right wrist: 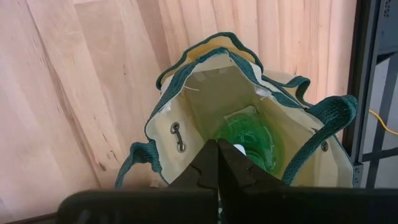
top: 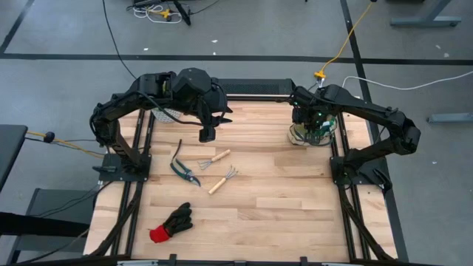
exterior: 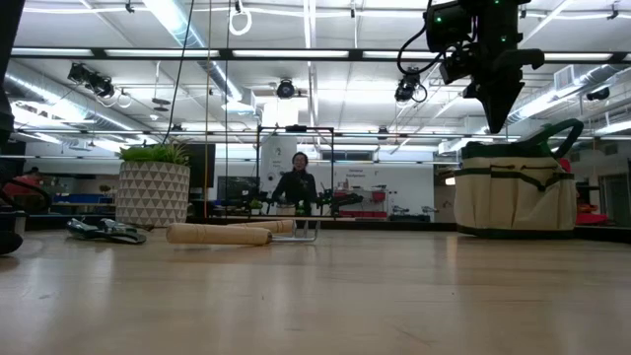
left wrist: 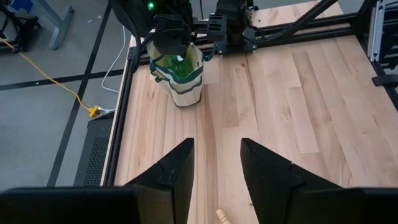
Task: Pick & Place Garden tools in Gardening bag
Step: Put the green spray bottle into the brown gardening bag
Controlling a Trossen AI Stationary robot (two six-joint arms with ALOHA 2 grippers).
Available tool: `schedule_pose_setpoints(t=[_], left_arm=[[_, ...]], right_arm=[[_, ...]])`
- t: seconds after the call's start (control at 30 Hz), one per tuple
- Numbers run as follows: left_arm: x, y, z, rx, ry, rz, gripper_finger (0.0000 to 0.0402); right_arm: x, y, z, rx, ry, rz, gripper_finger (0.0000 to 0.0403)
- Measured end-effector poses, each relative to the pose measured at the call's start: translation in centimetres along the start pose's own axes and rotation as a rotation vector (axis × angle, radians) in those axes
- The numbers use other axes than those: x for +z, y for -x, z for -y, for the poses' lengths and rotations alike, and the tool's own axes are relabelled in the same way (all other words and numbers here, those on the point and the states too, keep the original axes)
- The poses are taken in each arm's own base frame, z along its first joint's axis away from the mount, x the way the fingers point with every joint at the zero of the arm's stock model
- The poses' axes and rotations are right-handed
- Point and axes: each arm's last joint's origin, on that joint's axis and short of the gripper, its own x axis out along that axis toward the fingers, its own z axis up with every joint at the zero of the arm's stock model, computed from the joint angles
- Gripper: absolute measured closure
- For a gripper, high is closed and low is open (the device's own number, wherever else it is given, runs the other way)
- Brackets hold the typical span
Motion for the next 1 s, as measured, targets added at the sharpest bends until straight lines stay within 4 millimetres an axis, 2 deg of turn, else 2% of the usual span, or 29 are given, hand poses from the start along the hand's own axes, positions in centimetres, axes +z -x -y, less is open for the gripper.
schedule_pose_setpoints(t=[0.77, 1.0], left_arm=[[0.01, 0.0, 0.0, 0.0, 0.0, 0.001, 0.0262], [-0.05, 0.0, -0.11, -0.011, 0.004, 0.0, 0.0262]], right_arm=[[0.05, 0.01, 0.02, -0.003, 0.002, 0.006, 0.0403], [-0.06, 0.01, -0.02, 0.001, -0.008, -0.005, 0.0385]])
